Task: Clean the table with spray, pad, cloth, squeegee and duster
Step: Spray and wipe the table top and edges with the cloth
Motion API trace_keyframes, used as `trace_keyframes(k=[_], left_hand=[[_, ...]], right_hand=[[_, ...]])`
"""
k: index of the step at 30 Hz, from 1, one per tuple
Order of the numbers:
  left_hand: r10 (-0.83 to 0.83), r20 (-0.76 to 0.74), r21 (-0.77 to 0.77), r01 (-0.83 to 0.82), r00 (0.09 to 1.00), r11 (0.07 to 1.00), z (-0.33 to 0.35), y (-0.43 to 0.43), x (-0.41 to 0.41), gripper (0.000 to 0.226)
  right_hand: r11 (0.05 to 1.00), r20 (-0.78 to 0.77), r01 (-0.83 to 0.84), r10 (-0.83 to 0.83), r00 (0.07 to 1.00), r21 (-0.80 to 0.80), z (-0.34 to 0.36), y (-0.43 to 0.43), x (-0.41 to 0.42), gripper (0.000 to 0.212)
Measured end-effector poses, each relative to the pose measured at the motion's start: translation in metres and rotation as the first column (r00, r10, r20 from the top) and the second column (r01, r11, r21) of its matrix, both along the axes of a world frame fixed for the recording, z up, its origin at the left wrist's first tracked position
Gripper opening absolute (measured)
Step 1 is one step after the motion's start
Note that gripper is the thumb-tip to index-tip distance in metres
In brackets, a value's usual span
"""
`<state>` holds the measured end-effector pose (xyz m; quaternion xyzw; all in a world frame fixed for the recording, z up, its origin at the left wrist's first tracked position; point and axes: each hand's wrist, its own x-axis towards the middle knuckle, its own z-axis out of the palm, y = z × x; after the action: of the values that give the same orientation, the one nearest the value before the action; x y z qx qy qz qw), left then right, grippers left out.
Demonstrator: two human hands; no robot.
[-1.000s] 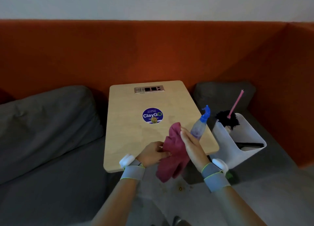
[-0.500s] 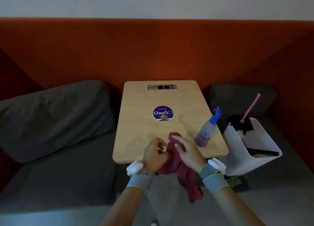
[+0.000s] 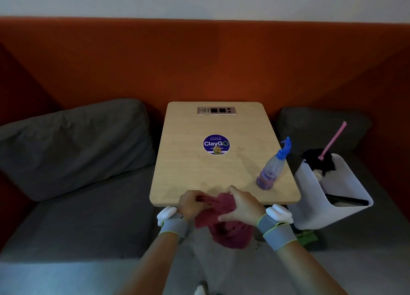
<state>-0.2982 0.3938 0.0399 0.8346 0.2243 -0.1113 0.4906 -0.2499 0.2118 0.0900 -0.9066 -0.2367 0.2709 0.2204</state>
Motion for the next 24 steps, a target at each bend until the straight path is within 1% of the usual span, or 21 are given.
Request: trace_keyframes(k=[1,2,3,5,7,10,12,14,16,18,19,21,22,24], left_hand=[[0.027,-0.01,0.02,-0.026,1.0,0.999,-0.001,0.004,0.0,0.027],[0.067,-0.001,0.011,-0.067,0.998,0.998,0.0,0.007,0.0,0.018],[0.098,0.014,0.021,-0.098,0.995,0.995,0.0,0.009,0.0,0.013],[0.098,0.054,0.073,-0.102,0.994,0.992,-0.001,0.01,0.0,0.01],[0.099,0.079,0.06,-0.104,0.992,0.993,-0.005,0.009,0.002,0.012],[0.095,0.06,0.018,-0.096,0.994,0.995,-0.007,0.006,0.002,0.013],[0.101,0.077,-0.003,-0.101,0.992,0.995,-0.006,0.004,0.004,0.012],[0.127,0.086,-0.032,-0.125,0.988,0.992,-0.004,0.004,0.007,0.017],[0.171,0.083,-0.068,-0.166,0.982,0.984,-0.001,0.007,0.01,0.025],[0.219,0.072,-0.088,-0.213,0.973,0.973,0.001,0.015,0.013,0.034],[0.23,0.068,-0.066,-0.226,0.971,0.972,0.005,0.02,0.014,0.038],[0.21,0.062,0.052,-0.213,0.976,0.976,0.013,0.031,0.016,0.046],[0.201,0.038,0.125,-0.204,0.979,0.971,0.02,0.038,0.018,0.048],[0.181,-0.07,0.253,-0.158,0.981,0.954,0.037,0.048,0.023,0.05]], right_hand=[[0.985,0.017,-0.027,0.031,0.999,-0.171,-0.001,-0.002,0.002,0.069],[0.948,0.01,-0.058,0.064,0.998,-0.313,-0.002,-0.005,0.002,0.068],[0.911,-0.022,-0.085,0.083,0.996,-0.404,-0.005,-0.008,0.003,0.062],[0.88,-0.078,-0.095,0.066,0.995,-0.466,-0.013,-0.015,0.005,0.052],[0.894,-0.095,-0.041,-0.001,0.995,-0.446,-0.021,-0.024,0.009,0.046],[0.93,-0.096,0.02,-0.059,0.994,-0.368,-0.024,-0.029,0.015,0.05],[0.946,-0.064,0.034,-0.058,0.996,-0.321,-0.024,-0.029,0.017,0.044],[0.952,-0.034,0.029,-0.041,0.999,-0.304,-0.025,-0.027,0.02,0.04],[0.934,-0.025,0.0,-0.01,1.0,-0.358,-0.022,-0.025,0.022,0.046],[0.893,-0.049,-0.038,0.017,0.999,-0.449,-0.014,-0.026,0.026,0.054],[0.878,-0.061,-0.041,0.013,0.998,-0.476,-0.008,-0.028,0.029,0.055],[0.88,-0.054,-0.026,0.0,0.999,-0.474,0.001,-0.033,0.036,0.045],[0.895,-0.034,-0.003,-0.013,0.999,-0.447,0.005,-0.035,0.04,0.042],[0.941,-0.03,0.051,-0.065,0.997,-0.333,0.016,-0.036,0.049,0.039]])
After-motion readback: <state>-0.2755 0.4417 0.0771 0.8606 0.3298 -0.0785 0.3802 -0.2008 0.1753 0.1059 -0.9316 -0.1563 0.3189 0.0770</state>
